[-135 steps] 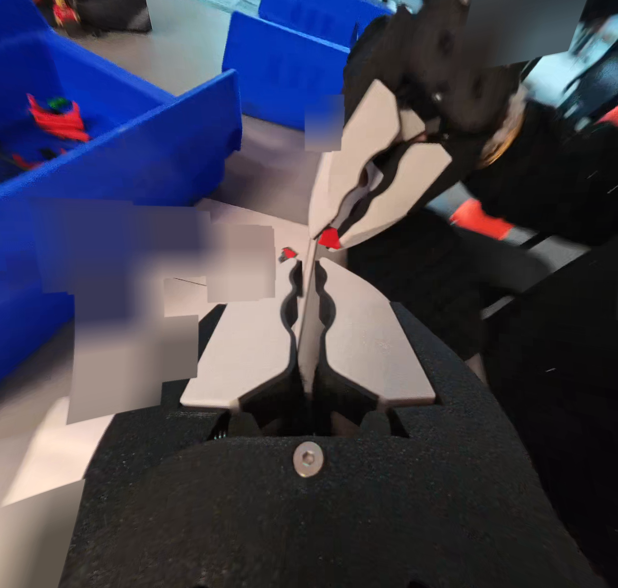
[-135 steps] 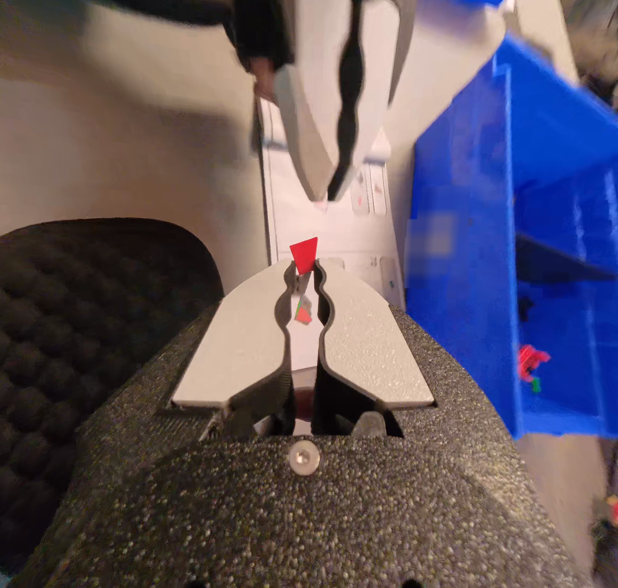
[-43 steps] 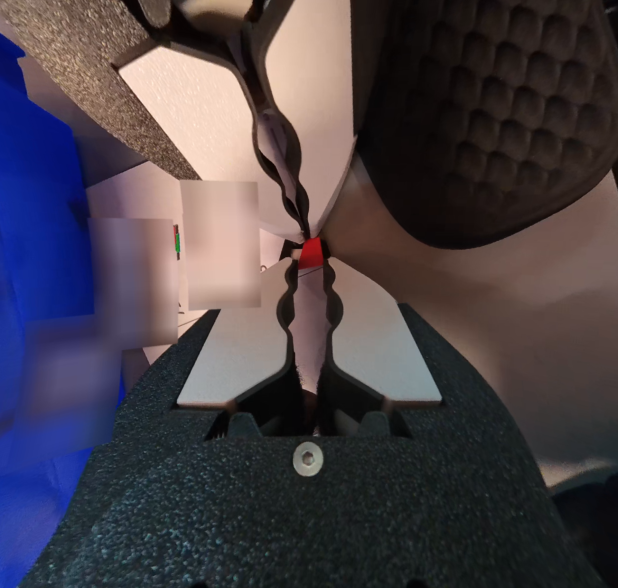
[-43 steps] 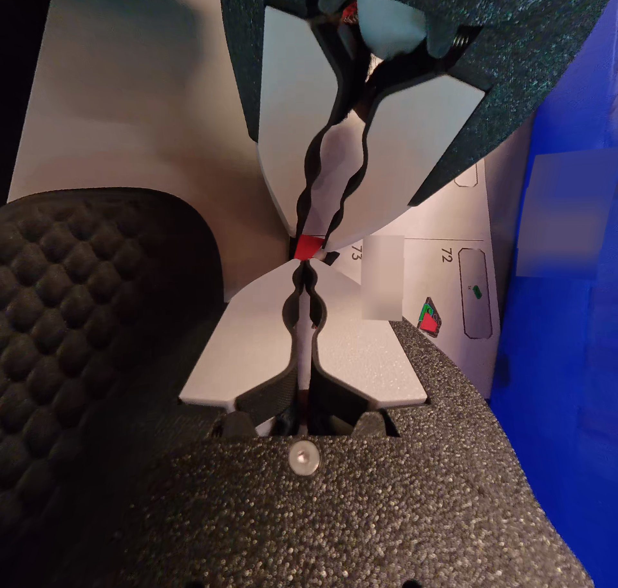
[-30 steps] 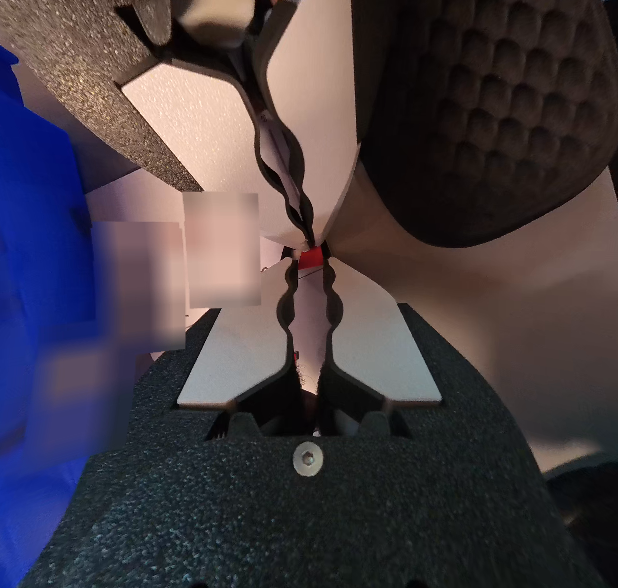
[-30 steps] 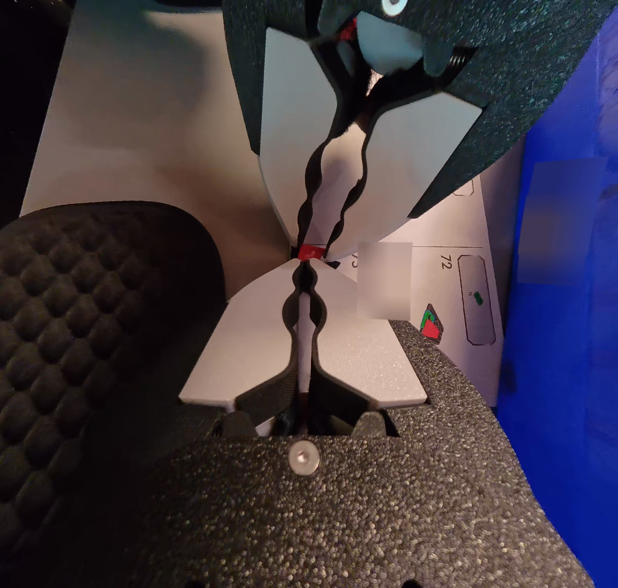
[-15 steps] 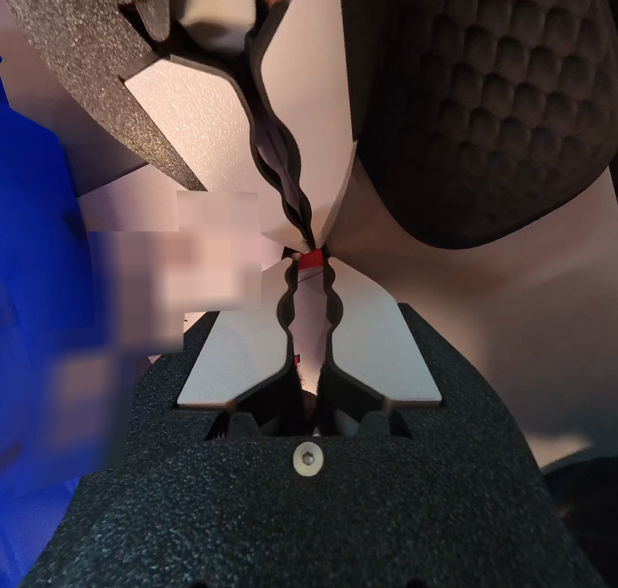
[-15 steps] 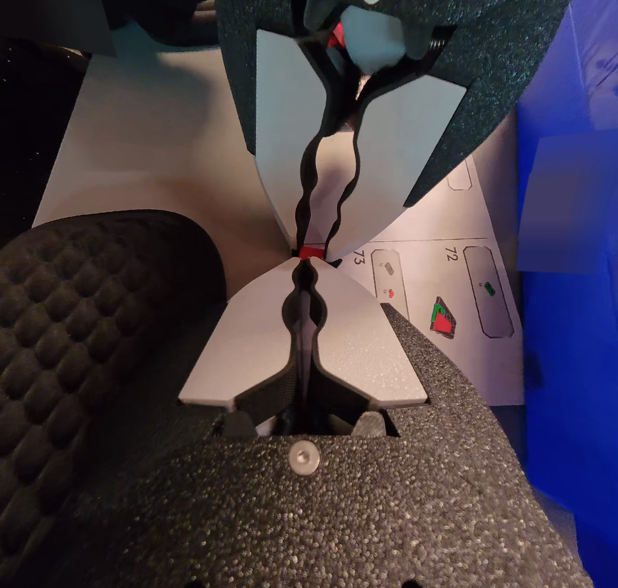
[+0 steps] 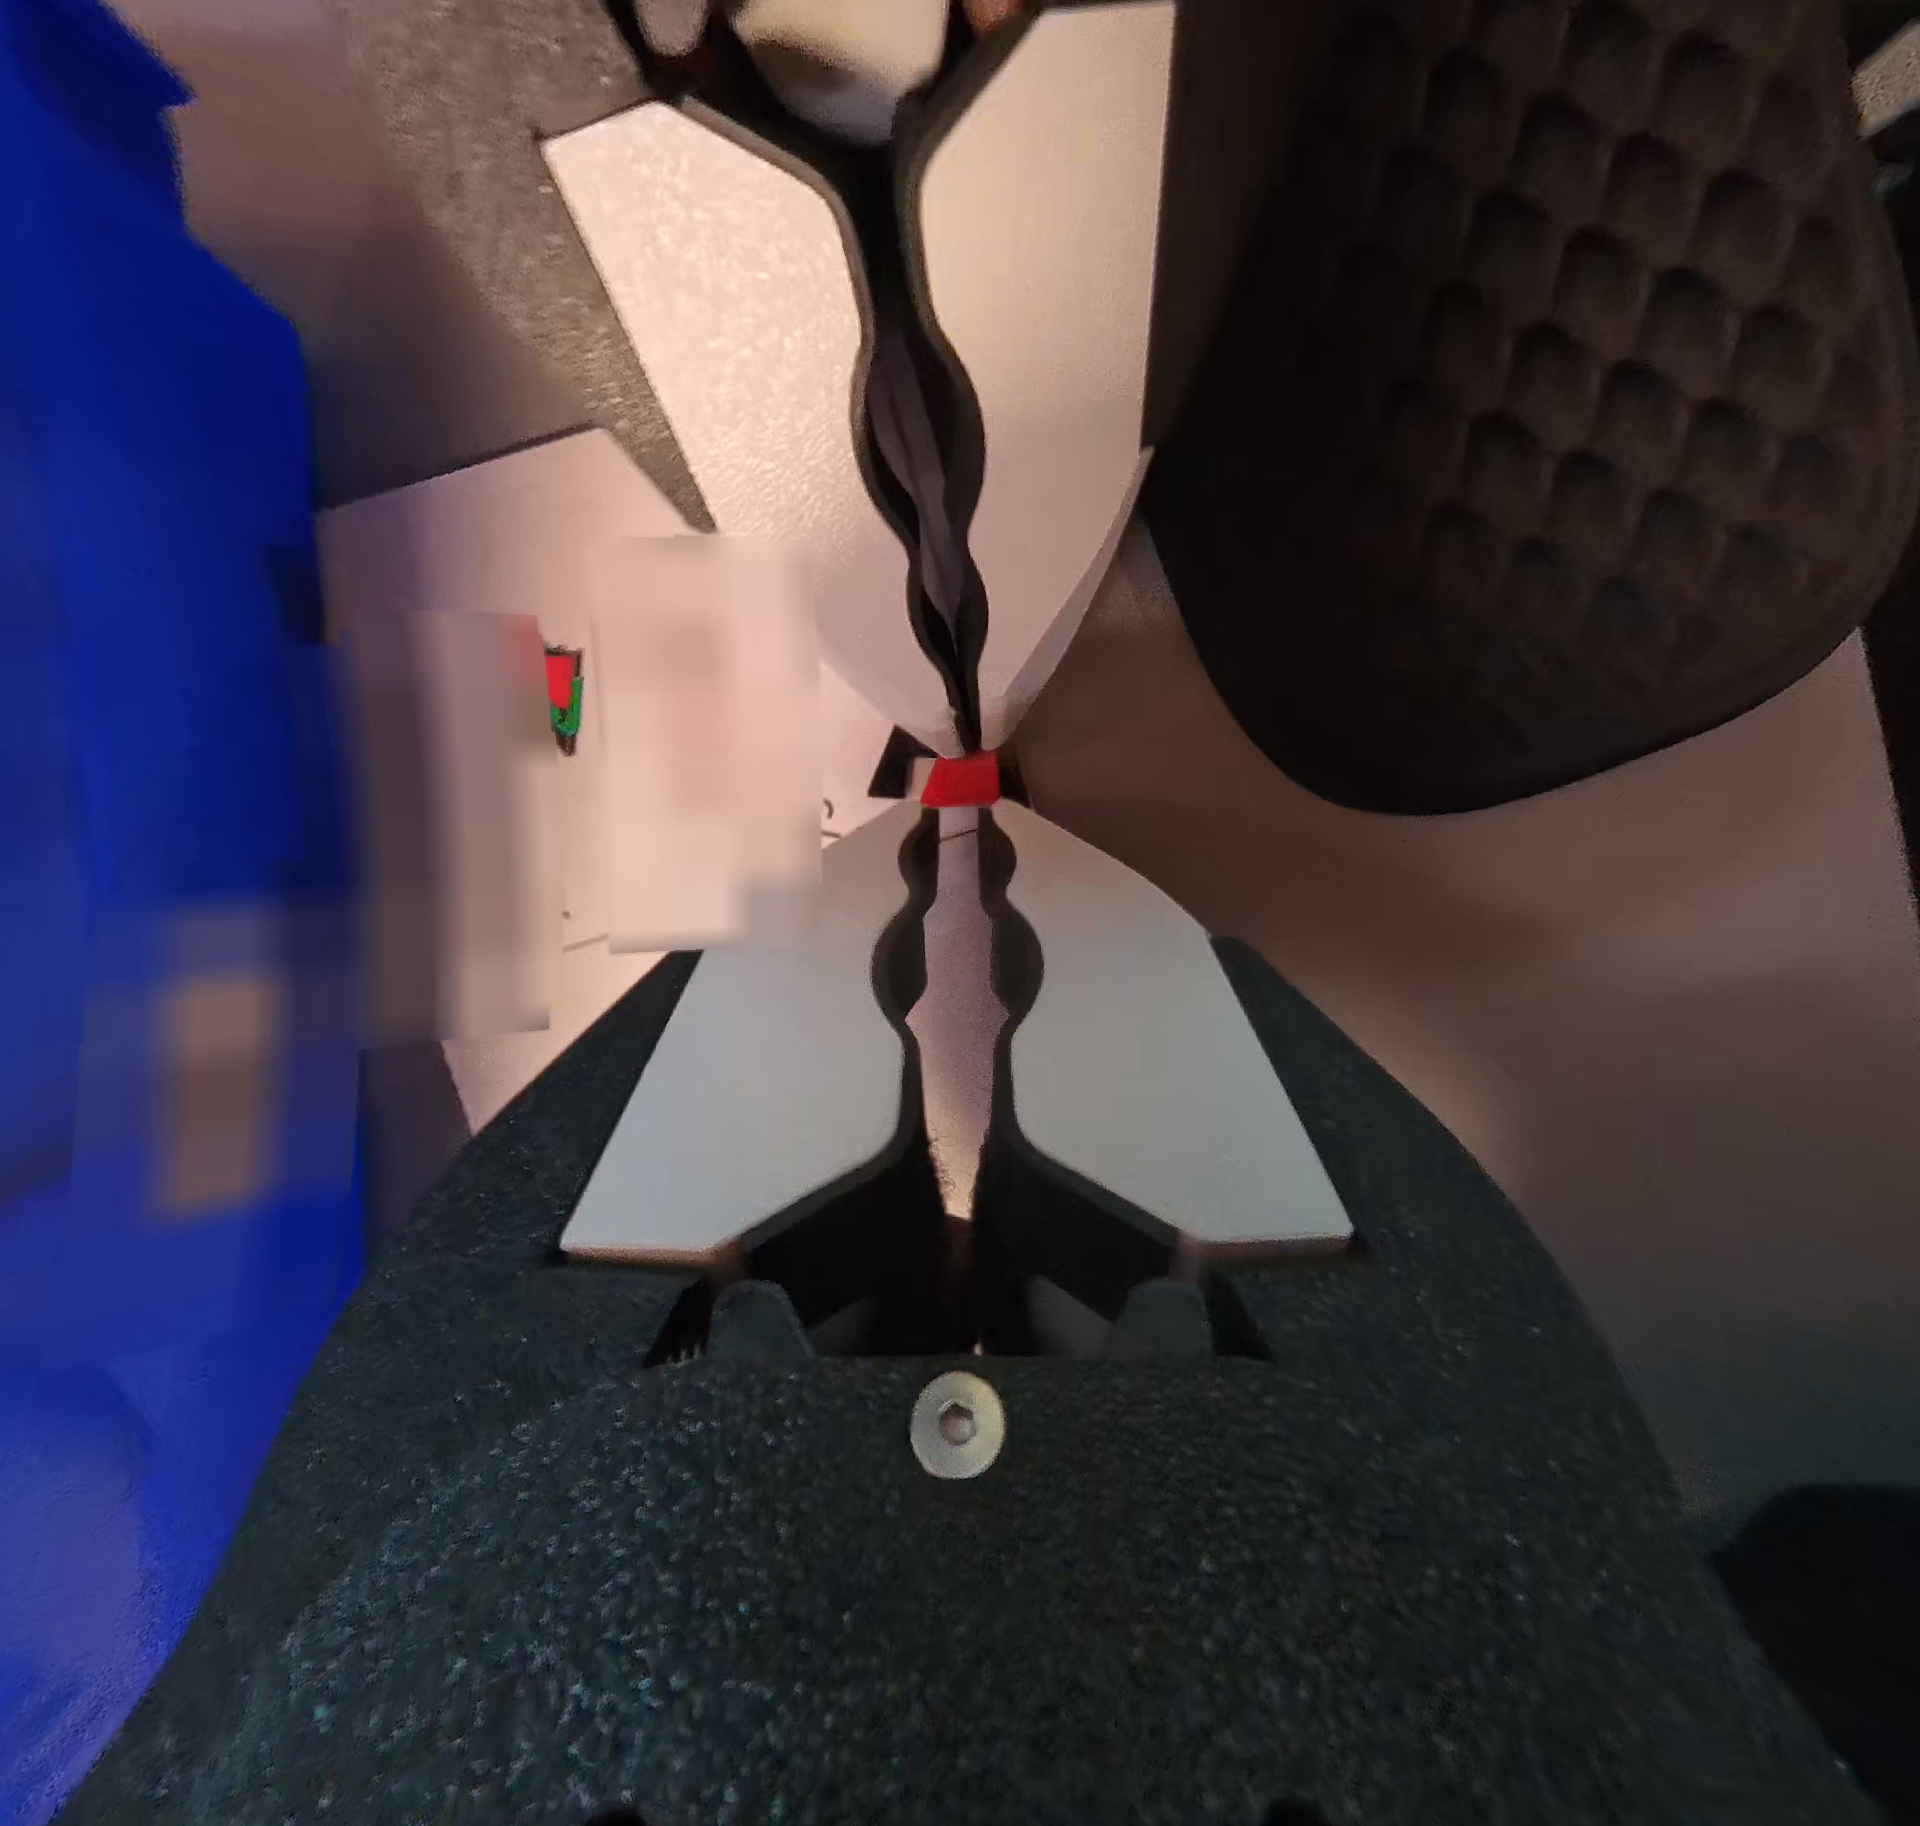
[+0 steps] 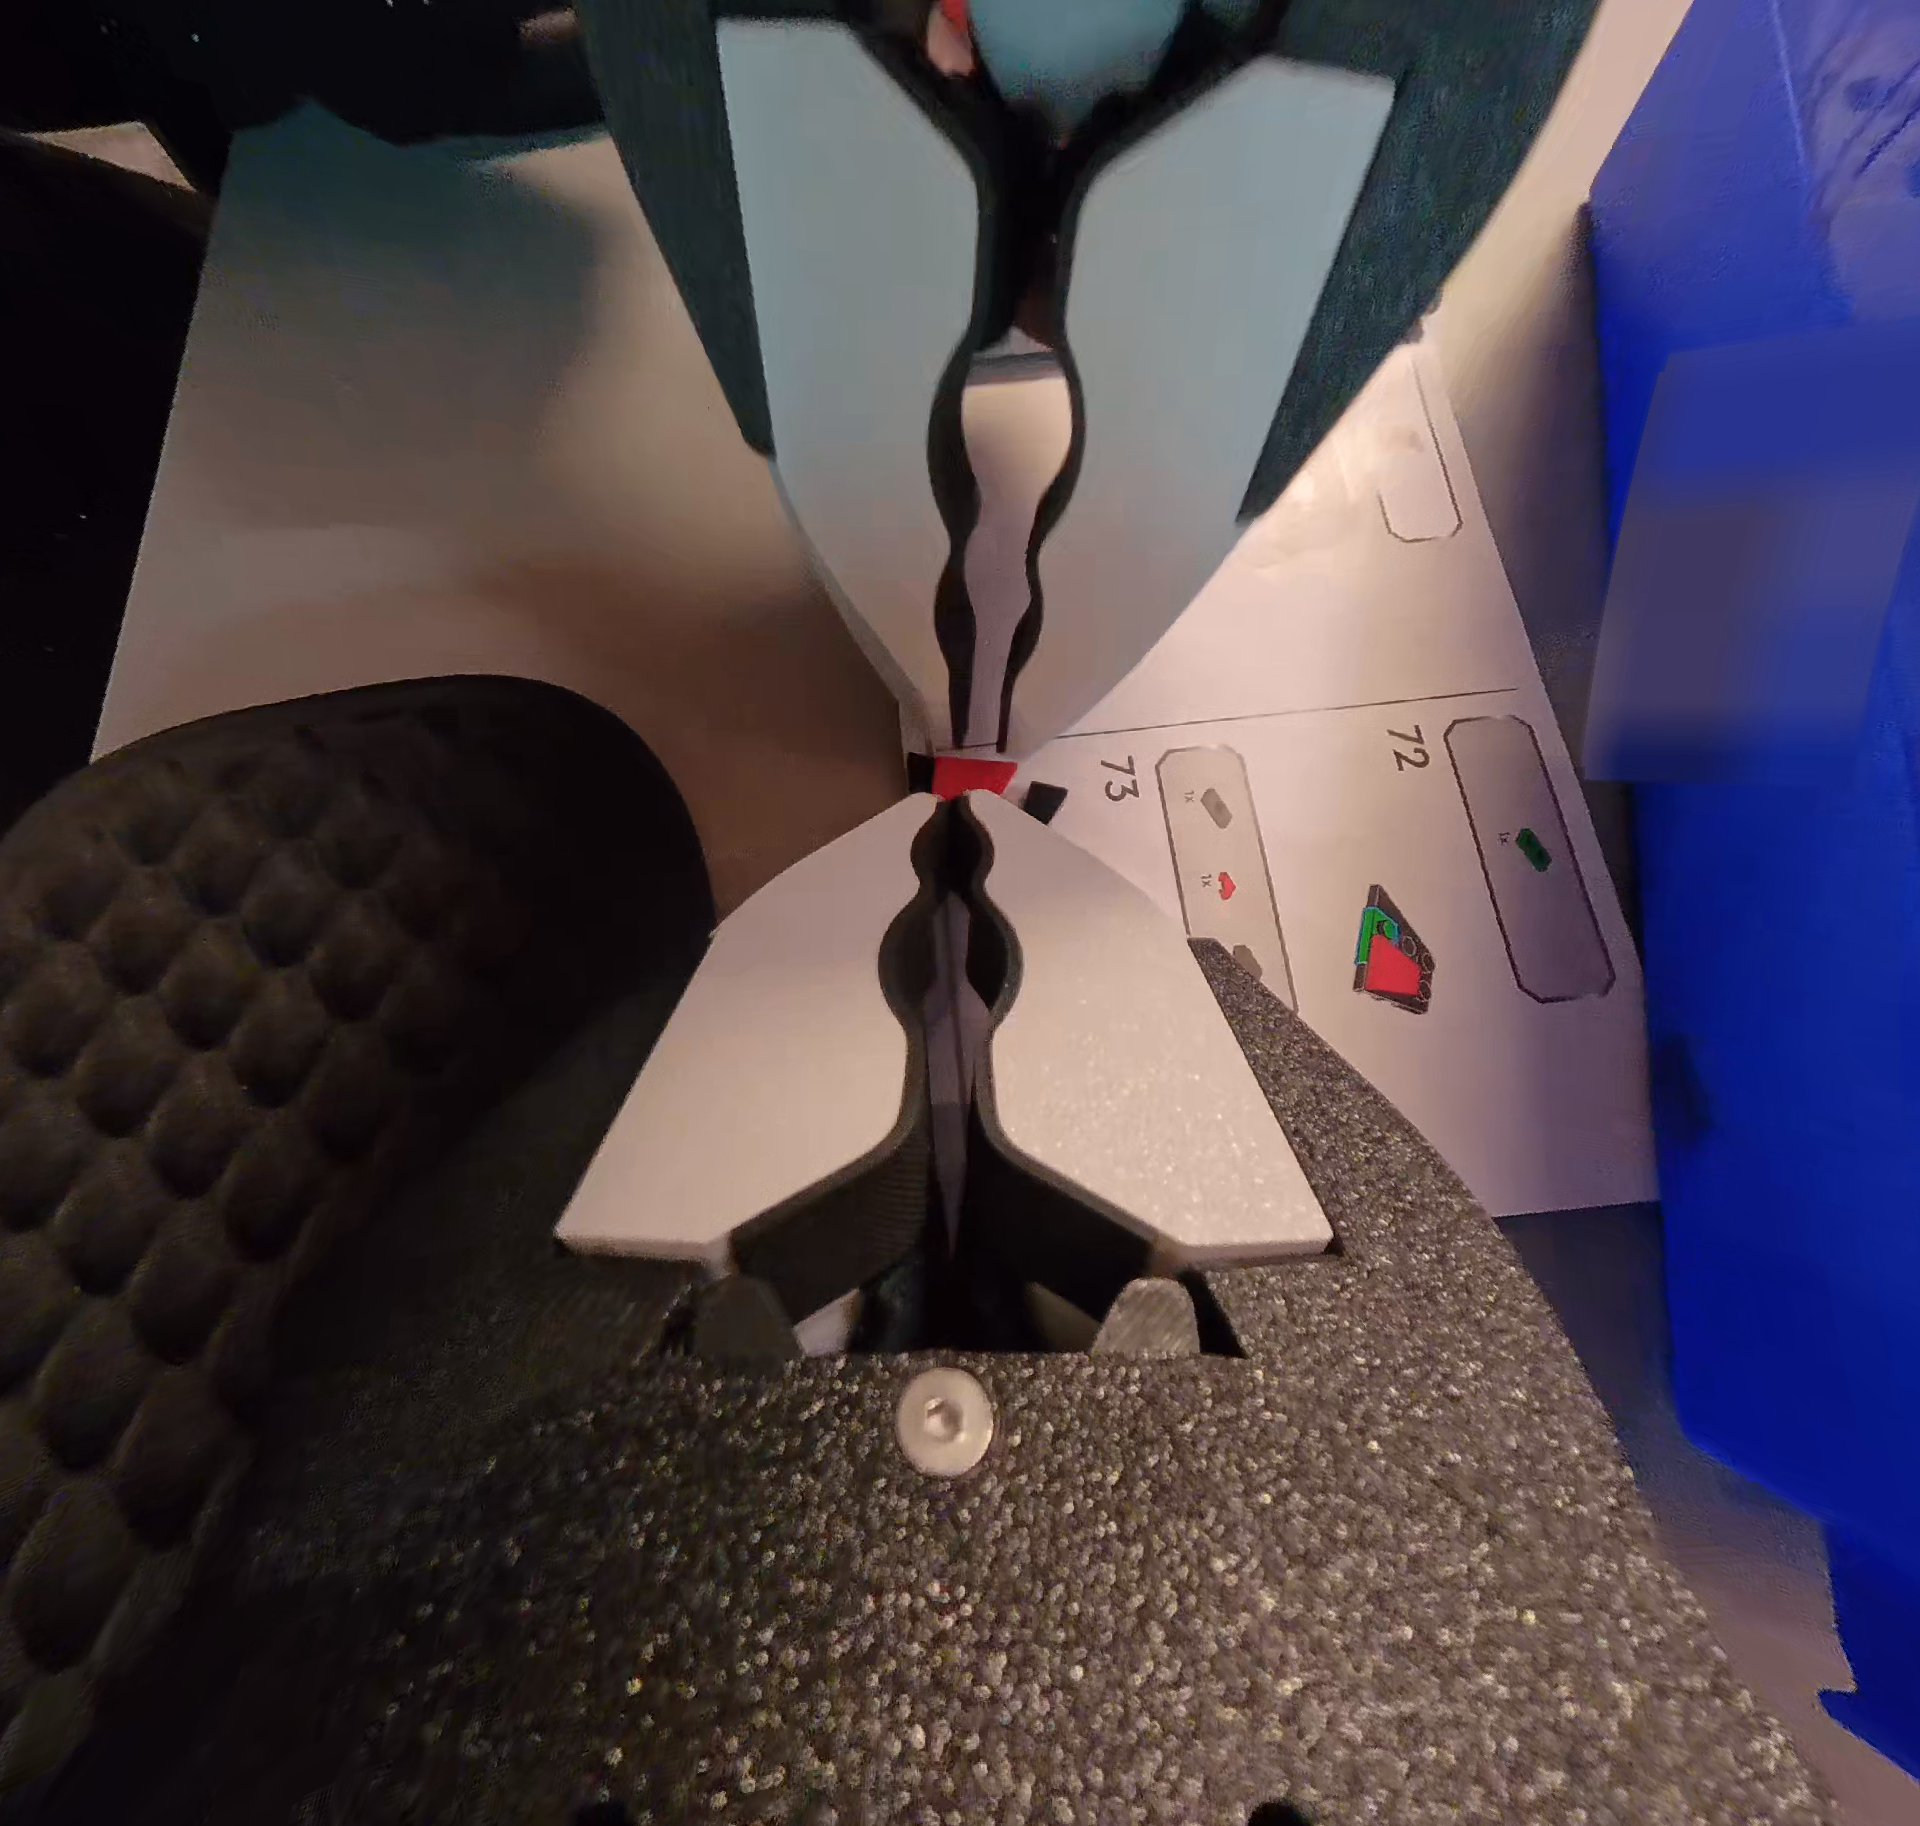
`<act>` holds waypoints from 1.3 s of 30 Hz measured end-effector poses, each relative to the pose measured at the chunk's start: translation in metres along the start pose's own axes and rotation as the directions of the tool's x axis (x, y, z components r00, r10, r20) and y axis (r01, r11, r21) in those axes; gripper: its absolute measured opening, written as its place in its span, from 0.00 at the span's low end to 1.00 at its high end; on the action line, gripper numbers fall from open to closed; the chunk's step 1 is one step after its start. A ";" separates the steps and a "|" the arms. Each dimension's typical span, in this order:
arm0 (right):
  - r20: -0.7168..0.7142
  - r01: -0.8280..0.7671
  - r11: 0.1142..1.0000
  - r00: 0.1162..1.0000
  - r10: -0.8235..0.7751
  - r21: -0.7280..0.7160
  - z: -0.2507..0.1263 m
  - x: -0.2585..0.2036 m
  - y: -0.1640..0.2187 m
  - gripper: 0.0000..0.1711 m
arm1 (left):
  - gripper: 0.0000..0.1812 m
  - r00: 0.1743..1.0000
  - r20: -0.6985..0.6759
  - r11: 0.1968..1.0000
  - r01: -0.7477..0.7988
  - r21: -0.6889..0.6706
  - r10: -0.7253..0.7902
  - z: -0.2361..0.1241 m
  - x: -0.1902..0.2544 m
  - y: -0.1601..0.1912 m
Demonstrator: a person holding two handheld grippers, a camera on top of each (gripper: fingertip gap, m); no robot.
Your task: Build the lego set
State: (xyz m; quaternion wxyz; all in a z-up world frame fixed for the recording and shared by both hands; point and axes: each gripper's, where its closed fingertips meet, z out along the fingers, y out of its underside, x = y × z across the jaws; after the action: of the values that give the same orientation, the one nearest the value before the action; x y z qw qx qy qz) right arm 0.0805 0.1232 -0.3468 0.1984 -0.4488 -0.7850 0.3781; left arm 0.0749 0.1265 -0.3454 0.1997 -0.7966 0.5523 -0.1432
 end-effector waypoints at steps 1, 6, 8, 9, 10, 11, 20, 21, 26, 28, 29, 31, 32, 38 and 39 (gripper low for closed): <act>-0.003 0.008 1.000 1.000 -0.008 0.004 0.000 0.000 0.000 0.02 | 0.04 0.999 0.022 0.999 0.027 0.032 -0.027 -0.006 0.000 -0.001; -0.009 0.017 1.000 1.000 -0.017 0.020 0.000 0.000 0.000 0.01 | 0.01 0.978 0.121 0.949 0.127 0.288 -0.167 -0.026 0.002 -0.023; -0.013 0.022 0.999 1.000 -0.021 0.034 0.000 0.000 0.000 0.01 | 0.00 0.963 0.176 0.955 0.156 0.251 -0.204 -0.010 -0.003 -0.016; -0.017 0.024 0.999 1.000 -0.024 0.032 0.000 0.000 0.000 0.01 | 0.00 0.960 0.192 0.961 0.158 0.227 -0.203 -0.003 -0.004 -0.011; -0.022 0.027 0.999 0.999 -0.027 0.028 0.000 0.000 0.000 0.01 | 0.00 0.962 0.179 0.963 0.166 0.210 -0.205 0.004 -0.002 -0.007; -0.026 0.027 0.999 0.999 -0.026 0.027 0.000 0.000 0.000 0.01 | 0.00 0.962 0.168 0.960 0.176 0.219 -0.215 0.006 -0.001 -0.007; -0.037 0.022 0.999 0.999 -0.021 0.034 0.000 0.000 0.000 0.01 | 0.00 0.973 0.146 0.973 0.155 0.172 -0.181 0.007 -0.001 -0.007; -0.036 0.016 0.999 0.999 -0.015 0.034 0.000 0.000 0.000 0.01 | 0.00 0.975 0.135 0.975 0.153 0.164 -0.176 0.007 -0.001 -0.007; -0.008 0.009 0.999 1.000 -0.008 0.044 -0.004 0.001 0.001 0.00 | 0.00 0.982 0.117 0.981 0.131 0.140 -0.148 0.007 -0.001 -0.008; -0.036 -0.013 0.999 0.999 0.015 0.039 -0.009 0.008 0.003 0.00 | 0.00 0.982 0.121 0.981 0.128 0.142 -0.146 0.007 -0.001 -0.008; -0.047 -0.003 0.999 0.999 0.004 0.034 -0.010 0.008 0.003 0.00 | 0.00 0.982 0.122 0.981 0.128 0.144 -0.146 0.007 -0.001 -0.008; -0.055 0.015 1.000 0.998 -0.014 0.027 -0.009 0.005 -0.003 0.00 | 0.00 0.983 0.124 0.983 0.120 0.138 -0.138 0.007 -0.001 -0.008; -0.049 0.019 1.000 0.999 -0.018 0.007 -0.007 0.003 -0.003 0.00 | 0.00 0.983 0.123 0.984 0.118 0.133 -0.134 0.007 -0.001 -0.008; -0.047 -0.011 0.999 0.999 0.009 -0.050 -0.002 0.003 0.003 0.00 | 0.00 0.987 0.091 0.983 0.124 0.132 -0.136 0.007 -0.001 -0.008; -0.044 -0.016 0.999 0.999 0.014 -0.047 -0.002 0.004 0.004 0.00 | 0.00 0.987 0.081 0.982 0.126 0.137 -0.138 0.007 -0.001 -0.008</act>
State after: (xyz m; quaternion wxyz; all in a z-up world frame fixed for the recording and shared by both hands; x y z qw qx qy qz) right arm 0.0820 0.1284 -0.3483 0.2022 -0.4674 -0.7858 0.3510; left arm 0.0842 0.1311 -0.3482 0.2666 -0.8223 0.4778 -0.1562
